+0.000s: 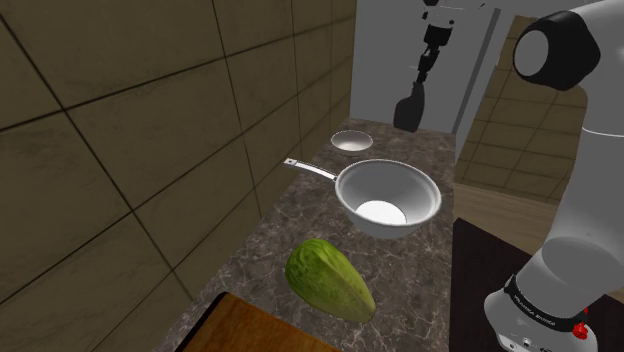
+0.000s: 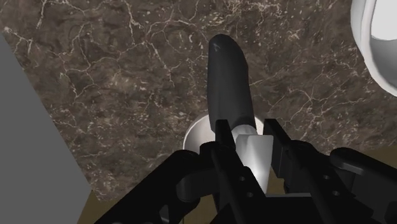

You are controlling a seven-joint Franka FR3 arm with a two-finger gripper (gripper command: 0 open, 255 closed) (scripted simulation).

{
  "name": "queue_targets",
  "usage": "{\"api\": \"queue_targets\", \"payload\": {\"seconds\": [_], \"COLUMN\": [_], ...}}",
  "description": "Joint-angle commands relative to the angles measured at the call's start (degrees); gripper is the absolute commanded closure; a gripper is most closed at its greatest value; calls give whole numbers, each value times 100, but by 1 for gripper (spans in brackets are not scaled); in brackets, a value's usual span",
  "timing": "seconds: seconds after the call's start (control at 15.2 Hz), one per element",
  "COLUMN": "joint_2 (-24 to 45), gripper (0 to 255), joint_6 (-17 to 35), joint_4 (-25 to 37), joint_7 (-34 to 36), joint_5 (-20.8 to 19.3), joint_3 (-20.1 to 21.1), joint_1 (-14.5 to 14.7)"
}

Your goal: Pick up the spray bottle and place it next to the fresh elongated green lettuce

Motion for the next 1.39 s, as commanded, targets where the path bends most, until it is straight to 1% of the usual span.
{"api": "queue_targets", "payload": {"seconds": [0.0, 0.53, 0.59, 0.73, 0.92, 1.12, 1.32], "joint_2": [49, 351, 351, -274, -1114, -1875, -2566], "gripper": [255, 255, 255, 255, 255, 255, 255], "joint_6": [-175, -962, -963, -691, -410, -242, -163], "joint_4": [220, 1296, 1297, 475, -504, -1294, -1954], "joint_7": [18, 80, 80, 245, 585, 990, 1418], "joint_5": [21, 173, 173, -130, -563, -952, -1268], "joint_3": [-1, 3, 4, -16, 45, 207, 443], "joint_1": [-36, -270, -271, 110, 548, 848, 1036]}}
